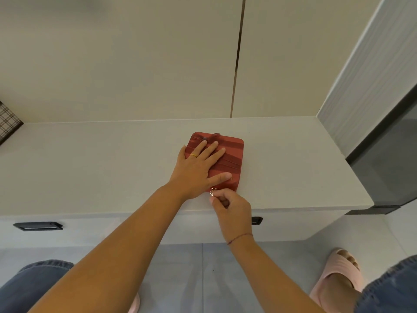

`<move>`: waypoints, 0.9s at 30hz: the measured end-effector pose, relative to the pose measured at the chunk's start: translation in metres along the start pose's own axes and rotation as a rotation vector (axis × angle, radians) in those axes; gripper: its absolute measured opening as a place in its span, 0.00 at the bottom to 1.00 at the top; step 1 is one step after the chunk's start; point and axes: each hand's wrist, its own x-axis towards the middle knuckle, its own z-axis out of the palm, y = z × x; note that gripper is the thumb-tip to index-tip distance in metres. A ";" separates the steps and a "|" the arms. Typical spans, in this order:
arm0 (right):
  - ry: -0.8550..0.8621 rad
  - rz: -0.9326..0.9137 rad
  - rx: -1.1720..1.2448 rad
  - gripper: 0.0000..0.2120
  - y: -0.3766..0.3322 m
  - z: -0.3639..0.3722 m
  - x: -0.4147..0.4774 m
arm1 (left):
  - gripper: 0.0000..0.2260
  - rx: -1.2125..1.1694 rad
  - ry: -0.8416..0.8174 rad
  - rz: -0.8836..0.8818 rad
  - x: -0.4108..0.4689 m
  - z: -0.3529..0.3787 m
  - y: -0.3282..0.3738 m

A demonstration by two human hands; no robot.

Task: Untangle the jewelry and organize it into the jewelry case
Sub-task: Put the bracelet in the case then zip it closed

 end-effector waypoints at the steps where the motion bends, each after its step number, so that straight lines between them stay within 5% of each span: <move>1: 0.001 0.007 0.016 0.06 0.000 0.002 0.000 | 0.40 -0.035 0.022 -0.005 -0.001 -0.001 0.001; 4: -0.014 0.033 0.076 0.07 0.000 -0.004 -0.004 | 0.39 -0.247 0.248 -0.049 -0.017 0.001 0.005; 7: 0.076 0.029 0.053 0.04 0.000 -0.022 -0.003 | 0.28 -0.418 0.638 -0.198 -0.053 0.016 0.013; 9: 0.175 0.000 -0.014 0.08 0.000 -0.031 0.004 | 0.21 -0.474 0.736 -0.327 -0.074 0.030 0.021; 19: -0.099 0.030 0.118 0.38 0.004 -0.025 0.046 | 0.11 -0.455 0.531 -0.549 -0.067 0.059 0.046; 27: -0.096 0.015 0.131 0.38 0.006 -0.023 0.043 | 0.06 -0.487 0.618 -0.591 -0.061 0.064 0.057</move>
